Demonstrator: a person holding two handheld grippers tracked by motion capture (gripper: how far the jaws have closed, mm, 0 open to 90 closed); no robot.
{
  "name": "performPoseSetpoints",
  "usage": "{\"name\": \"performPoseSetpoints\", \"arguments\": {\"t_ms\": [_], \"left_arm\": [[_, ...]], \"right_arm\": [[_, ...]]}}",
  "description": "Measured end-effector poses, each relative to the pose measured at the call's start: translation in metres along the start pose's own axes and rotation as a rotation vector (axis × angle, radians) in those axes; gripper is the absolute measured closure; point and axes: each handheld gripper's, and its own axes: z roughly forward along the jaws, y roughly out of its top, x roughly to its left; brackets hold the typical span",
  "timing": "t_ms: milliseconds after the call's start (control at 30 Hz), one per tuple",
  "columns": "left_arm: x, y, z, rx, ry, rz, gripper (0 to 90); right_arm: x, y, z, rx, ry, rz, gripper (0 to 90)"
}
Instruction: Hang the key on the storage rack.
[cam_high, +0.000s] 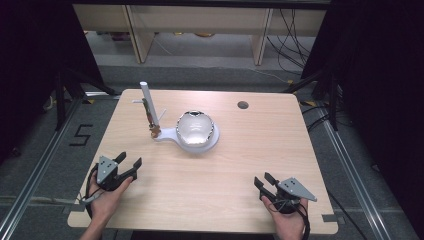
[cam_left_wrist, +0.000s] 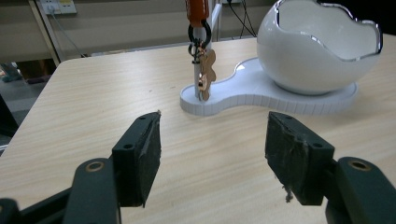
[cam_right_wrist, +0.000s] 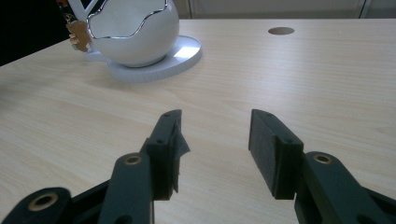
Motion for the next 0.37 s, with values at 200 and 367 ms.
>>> {"name": "performPoseSetpoints", "arguments": {"t_ms": [200, 367], "left_arm": [[-0.0004, -0.0081, -0.0004, -0.001, 0.001, 0.002, 35.6], [0.0003, -0.0082, 0.0004, -0.009, 0.007, -0.016, 35.7]], "right_arm": [[0.0017, -0.0004, -0.0039, 0.010, 0.006, 0.043, 54.3], [-0.0022, -0.0023, -0.0033, 0.010, -0.006, 0.024, 53.5]]}}
